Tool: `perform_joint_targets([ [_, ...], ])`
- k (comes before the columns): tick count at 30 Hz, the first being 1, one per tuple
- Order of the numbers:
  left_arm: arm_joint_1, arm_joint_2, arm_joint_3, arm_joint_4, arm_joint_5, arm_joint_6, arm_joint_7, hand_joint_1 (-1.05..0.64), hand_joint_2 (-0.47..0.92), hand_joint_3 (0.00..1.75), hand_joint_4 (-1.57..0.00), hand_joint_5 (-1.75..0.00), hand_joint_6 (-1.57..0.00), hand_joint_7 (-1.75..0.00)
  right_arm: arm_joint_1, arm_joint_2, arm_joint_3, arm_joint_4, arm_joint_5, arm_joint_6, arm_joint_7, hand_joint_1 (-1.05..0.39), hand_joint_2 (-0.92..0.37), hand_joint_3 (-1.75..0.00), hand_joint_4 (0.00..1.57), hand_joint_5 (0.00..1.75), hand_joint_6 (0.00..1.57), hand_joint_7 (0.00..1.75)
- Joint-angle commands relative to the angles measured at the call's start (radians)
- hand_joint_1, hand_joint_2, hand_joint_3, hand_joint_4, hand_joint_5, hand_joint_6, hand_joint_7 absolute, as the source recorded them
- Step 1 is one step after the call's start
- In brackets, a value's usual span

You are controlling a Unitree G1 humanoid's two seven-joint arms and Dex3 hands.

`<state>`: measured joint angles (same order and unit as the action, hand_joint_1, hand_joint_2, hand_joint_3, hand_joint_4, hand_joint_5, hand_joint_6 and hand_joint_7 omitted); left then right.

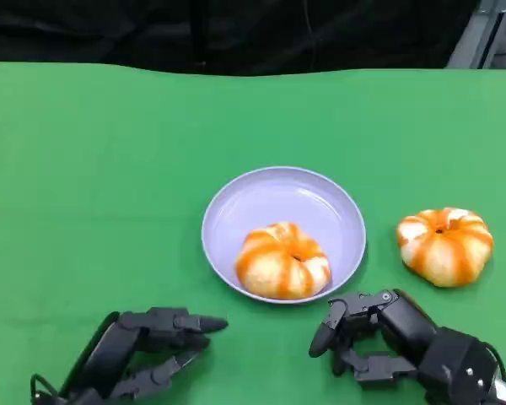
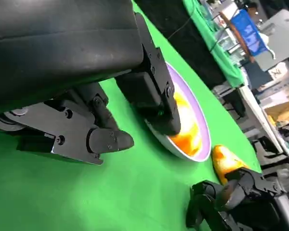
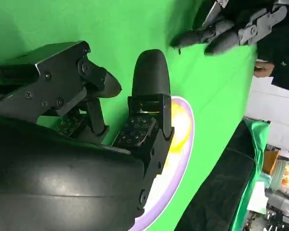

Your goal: Grasp the bread from the table and place it into the plate.

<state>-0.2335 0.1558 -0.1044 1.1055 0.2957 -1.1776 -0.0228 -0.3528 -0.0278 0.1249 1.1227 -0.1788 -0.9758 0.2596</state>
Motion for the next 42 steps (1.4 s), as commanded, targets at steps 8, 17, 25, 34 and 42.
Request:
perform_joint_targets([
  [8,-0.013,0.013,-0.021,0.004,-0.001,-0.03,0.009,0.05,0.57,1.06,-0.75,-1.52,-0.83,-1.23,0.002,-0.009,-0.004,0.003,0.007,-0.001,-0.011,0.2,-0.67,-0.86,0.99,1.26,1.02,0.84],
  [17,-0.013,0.008,-0.029,0.003,-0.001,-0.024,0.017,0.03,0.53,1.14,-0.72,-1.58,-0.79,-1.29,0.003,-0.011,-0.004,0.003,0.011,0.001,-0.005,0.2,-0.66,-0.86,0.98,1.26,1.02,0.84],
  [25,-0.014,-0.002,-0.03,0.005,-0.016,-0.023,-0.002,0.05,0.54,1.12,-0.69,-1.59,-0.77,-1.32,0.002,-0.014,-0.001,0.001,0.002,0.002,-0.012,0.2,-0.67,-0.84,0.98,1.28,1.02,0.84],
  [34,-0.013,0.001,-0.041,0.005,-0.02,-0.042,-0.022,0.05,0.53,1.14,-0.69,-1.59,-0.78,-1.29,0.004,-0.01,-0.002,0.002,0.007,0.004,-0.008,0.19,-0.67,-0.83,0.97,1.29,1.02,0.84],
  [42,-0.011,0.009,-0.055,-0.006,-0.003,-0.043,-0.013,0.03,0.51,1.17,-0.72,-1.55,-0.8,-1.25,0.003,-0.015,-0.002,0.008,0.004,-0.01,-0.013,0.2,-0.66,-0.83,0.98,1.3,1.03,0.84],
])
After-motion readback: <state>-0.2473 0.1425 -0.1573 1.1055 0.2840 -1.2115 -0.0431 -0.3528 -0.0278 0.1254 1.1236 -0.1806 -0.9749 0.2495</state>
